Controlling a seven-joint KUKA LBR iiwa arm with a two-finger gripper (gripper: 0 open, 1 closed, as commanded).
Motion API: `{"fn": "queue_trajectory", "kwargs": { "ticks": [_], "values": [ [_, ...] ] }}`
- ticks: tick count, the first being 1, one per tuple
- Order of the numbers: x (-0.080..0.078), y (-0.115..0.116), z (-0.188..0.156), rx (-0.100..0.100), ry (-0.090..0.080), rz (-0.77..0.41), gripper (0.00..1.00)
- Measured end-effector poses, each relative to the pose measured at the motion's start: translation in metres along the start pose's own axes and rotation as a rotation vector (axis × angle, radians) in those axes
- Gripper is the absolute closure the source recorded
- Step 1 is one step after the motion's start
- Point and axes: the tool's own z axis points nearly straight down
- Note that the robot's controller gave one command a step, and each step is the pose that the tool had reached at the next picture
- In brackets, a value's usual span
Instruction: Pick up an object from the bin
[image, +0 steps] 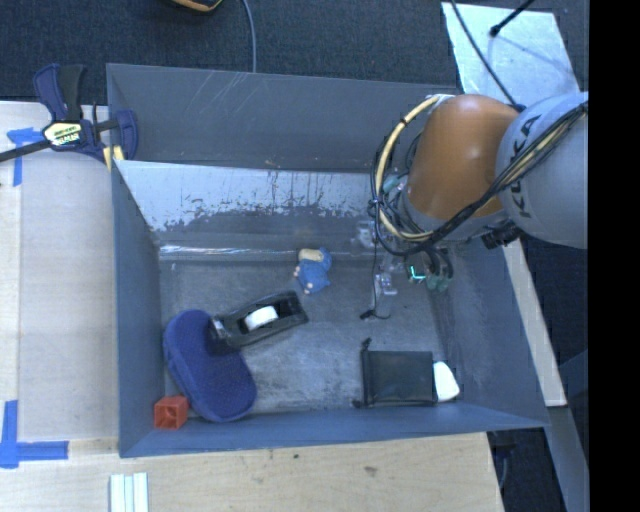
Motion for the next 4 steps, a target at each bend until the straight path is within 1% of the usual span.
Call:
{"fn": "queue_trajectory", "kwargs": {
  "ticks": [1,2,3,4],
  "values": [
    [-0.013,0.054,0.061,0.0,-0.001,0.131,0.0],
    [-0.015,0.051,0.058,0.0,-0.005,0.133,1.0],
    [0.005,0.057,0.036,0.001,-0.002,-0.457,1.0],
    [0.026,0.061,-0.074,0.002,-0.015,-0.418,1.0]
  ]
}}
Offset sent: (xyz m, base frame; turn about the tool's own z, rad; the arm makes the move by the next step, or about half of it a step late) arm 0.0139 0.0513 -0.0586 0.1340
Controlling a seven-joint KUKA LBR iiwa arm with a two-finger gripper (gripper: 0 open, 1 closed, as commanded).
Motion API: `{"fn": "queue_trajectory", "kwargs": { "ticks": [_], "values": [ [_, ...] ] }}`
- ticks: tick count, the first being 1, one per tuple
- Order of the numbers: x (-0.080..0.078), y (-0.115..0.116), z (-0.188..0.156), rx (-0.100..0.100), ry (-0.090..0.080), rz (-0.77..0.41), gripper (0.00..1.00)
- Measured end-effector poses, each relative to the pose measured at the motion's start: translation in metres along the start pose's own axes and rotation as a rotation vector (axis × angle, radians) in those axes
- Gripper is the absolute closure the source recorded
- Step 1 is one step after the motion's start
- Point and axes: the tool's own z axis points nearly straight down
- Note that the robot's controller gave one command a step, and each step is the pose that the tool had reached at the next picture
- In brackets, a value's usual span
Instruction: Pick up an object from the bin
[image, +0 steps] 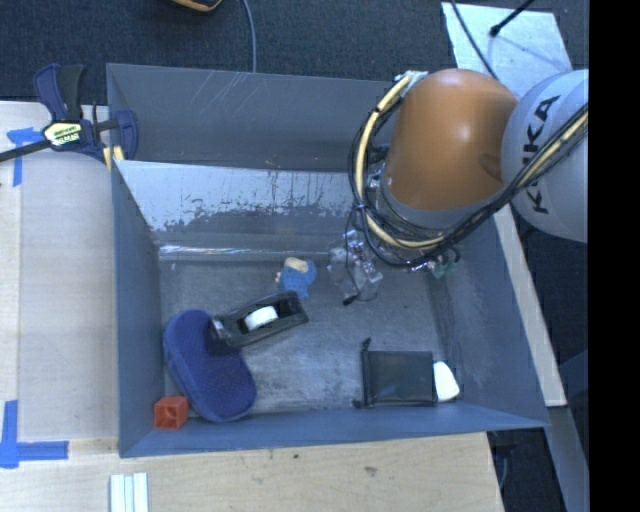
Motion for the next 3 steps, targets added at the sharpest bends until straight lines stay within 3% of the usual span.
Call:
{"fn": "queue_trajectory", "kwargs": {
  "ticks": [1,2,3],
  "values": [
    [-0.017,-0.011,0.075,-0.004,0.014,0.091,1.0],
    [-0.018,-0.011,0.071,-0.003,0.008,0.091,0.0],
    [-0.014,-0.012,0.134,0.003,-0.014,-0.111,0.0]
  ]
}}
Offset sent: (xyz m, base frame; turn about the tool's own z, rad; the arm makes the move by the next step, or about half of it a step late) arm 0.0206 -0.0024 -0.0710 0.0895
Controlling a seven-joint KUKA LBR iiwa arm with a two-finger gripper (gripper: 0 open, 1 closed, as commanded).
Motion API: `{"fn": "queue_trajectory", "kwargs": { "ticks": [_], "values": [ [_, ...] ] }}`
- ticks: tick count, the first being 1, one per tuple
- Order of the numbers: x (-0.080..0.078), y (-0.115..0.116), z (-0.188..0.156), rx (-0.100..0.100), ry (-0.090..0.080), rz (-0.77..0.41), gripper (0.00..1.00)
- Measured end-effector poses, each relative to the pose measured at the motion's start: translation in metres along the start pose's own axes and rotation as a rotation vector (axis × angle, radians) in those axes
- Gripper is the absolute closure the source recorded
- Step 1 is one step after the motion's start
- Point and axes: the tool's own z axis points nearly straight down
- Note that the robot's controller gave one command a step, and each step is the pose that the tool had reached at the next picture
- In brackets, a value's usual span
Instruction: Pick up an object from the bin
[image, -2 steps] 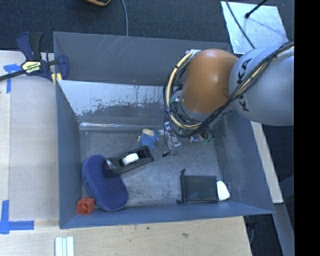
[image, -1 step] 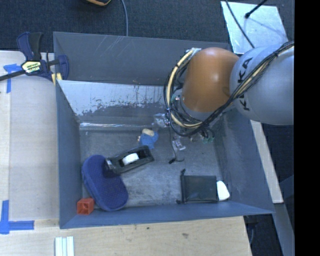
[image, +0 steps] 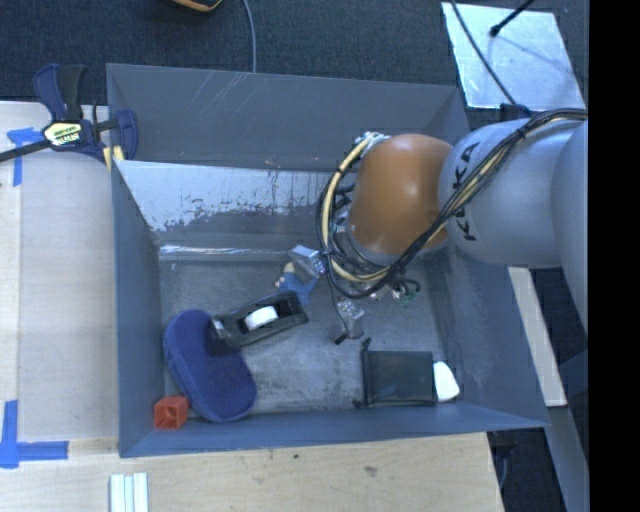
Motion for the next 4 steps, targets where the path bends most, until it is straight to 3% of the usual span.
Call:
{"fn": "queue_trajectory", "kwargs": {
  "ticks": [1,2,3,4],
  "values": [
    [-0.008,-0.001,0.0,0.001,0.003,-0.188,0.0],
    [-0.036,-0.013,0.003,-0.008,0.014,-0.199,0.0],
    [-0.038,-0.013,-0.001,-0.006,0.004,-0.196,1.0],
    [-0.005,-0.013,-0.117,-0.004,0.013,-0.193,1.0]
  ]
}}
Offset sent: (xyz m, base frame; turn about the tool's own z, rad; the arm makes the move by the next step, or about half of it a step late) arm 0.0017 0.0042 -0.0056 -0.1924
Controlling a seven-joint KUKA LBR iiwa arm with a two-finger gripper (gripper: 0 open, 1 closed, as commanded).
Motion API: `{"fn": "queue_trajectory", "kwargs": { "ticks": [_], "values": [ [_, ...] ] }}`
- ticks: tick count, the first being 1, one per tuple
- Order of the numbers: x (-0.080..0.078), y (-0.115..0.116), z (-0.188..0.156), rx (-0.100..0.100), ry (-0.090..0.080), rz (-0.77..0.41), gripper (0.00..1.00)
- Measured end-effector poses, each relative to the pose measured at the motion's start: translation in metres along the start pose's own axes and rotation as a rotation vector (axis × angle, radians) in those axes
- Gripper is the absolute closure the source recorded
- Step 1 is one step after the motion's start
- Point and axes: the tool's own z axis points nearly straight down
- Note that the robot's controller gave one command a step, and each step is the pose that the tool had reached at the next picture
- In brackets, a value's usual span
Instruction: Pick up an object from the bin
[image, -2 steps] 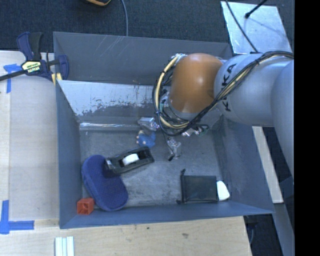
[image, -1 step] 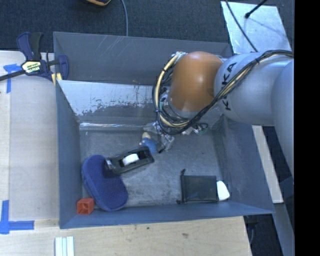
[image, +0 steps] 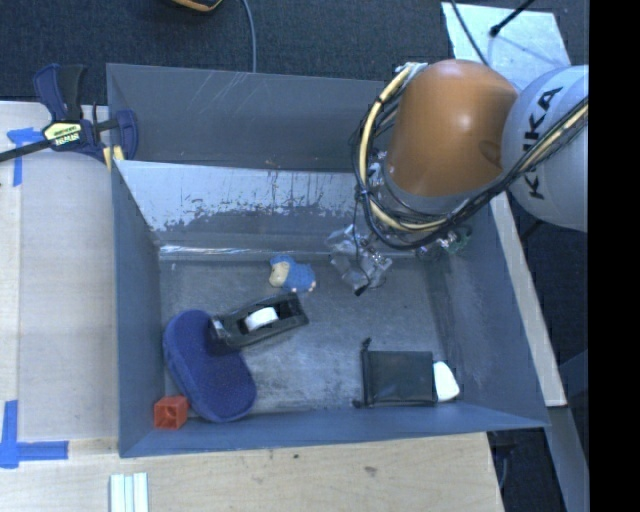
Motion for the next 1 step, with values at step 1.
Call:
{"fn": "queue_trajectory", "kwargs": {
  "ticks": [1],
  "values": [
    [0.0115,0.0292,0.056,-0.011,0.009,-0.309,1.0]
  ]
}}
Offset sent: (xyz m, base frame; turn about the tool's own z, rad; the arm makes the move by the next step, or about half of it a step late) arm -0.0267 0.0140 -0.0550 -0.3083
